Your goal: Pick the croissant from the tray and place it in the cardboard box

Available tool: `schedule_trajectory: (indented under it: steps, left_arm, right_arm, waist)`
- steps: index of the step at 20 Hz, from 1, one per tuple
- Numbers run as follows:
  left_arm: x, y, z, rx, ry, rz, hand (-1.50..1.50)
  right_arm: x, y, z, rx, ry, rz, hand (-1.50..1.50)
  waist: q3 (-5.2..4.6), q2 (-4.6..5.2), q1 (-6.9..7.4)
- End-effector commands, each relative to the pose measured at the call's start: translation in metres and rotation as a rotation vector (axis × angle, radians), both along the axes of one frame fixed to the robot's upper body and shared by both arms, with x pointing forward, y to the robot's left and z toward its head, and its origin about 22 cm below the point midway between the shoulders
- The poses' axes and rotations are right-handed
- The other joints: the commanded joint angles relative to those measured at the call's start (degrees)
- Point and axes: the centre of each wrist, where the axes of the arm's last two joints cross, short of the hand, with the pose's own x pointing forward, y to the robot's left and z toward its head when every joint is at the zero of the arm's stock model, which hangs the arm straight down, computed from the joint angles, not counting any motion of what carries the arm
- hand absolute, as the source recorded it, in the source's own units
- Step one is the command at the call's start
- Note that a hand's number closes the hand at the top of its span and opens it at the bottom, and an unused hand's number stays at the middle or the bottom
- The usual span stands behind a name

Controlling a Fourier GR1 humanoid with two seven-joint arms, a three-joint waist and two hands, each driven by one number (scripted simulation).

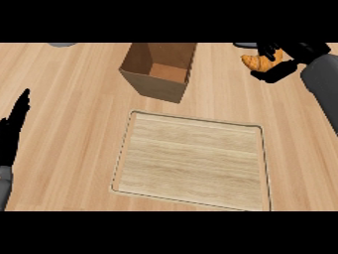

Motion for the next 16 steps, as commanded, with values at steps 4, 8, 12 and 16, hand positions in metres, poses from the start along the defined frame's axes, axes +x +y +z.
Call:
schedule_trajectory:
  steps: [4,8,12,16]
  left_arm:
    - [0.002,-0.006,-0.014,0.013,0.004,0.004,0.0]
    - [0.001,-0.004,-0.005,-0.003,0.019,0.007,0.0]
    - [0.003,0.006,0.013,0.002,0.017,0.011,0.0]
    - [-0.01,0.007,-0.001,-0.016,0.02,-0.016,0.0]
  right_arm:
    - [0.012,0.03,0.028,0.093,-0.045,0.153,1.5]
    - [0.018,0.074,0.032,0.171,0.052,0.201,1.5]
    - [0.018,0.113,0.024,0.259,0.149,0.209,1.5]
    - [0.018,0.163,0.053,0.301,0.182,0.198,1.5]
  waist:
    - [-0.13,-0.48,-0.85]
    - [-0.13,-0.58,-0.54]
    - [-0.12,-0.83,-0.68]
    - [-0.18,-0.68,-0.05]
